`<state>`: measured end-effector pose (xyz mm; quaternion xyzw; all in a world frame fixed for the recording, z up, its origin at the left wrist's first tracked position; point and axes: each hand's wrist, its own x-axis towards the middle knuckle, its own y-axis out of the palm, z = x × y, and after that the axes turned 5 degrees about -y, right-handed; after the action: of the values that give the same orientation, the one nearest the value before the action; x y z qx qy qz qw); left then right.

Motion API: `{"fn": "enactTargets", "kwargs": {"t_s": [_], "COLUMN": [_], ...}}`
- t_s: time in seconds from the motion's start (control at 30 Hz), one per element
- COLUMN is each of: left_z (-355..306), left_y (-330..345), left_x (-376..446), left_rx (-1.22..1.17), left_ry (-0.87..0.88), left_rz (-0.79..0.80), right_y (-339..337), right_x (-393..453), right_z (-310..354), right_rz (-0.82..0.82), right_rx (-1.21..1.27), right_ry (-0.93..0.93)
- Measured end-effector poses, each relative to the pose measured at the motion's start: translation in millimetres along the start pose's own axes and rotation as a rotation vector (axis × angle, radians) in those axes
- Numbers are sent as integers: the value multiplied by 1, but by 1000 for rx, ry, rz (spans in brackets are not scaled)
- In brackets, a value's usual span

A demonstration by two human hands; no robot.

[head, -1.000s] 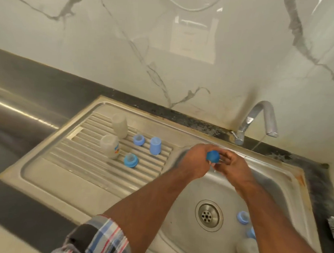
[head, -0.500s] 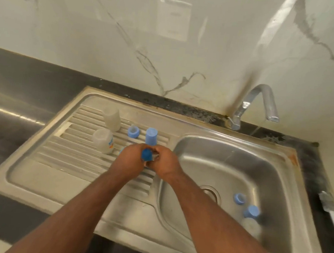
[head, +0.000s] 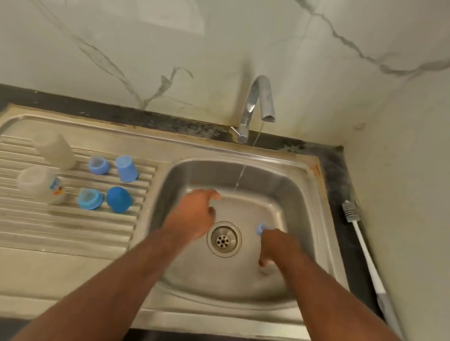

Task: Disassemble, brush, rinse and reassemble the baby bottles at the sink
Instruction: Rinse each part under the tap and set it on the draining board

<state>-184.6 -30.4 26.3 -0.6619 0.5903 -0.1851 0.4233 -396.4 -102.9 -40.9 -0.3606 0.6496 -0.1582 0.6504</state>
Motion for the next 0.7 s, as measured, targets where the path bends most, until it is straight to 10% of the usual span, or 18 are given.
{"fn": "enactTargets", "kwargs": {"t_s": [0.27,0.47,0.7], "left_z": [-25,-42,-39], "left_y": [60,37,35], "left_x": [33,50,61], "left_rx": [-376,-948,-767], "left_ry": [-69,-110,-32], "left_rz": [313,56,-43], "right_y": [-68,-111,-112], "right_x": [-16,-5,-8], "right_z": [13,20,16], "right_rz": [-502,-633,-119], "right_rx": [713,1081,1728], "right_ry": [-358,-424,-266]}}
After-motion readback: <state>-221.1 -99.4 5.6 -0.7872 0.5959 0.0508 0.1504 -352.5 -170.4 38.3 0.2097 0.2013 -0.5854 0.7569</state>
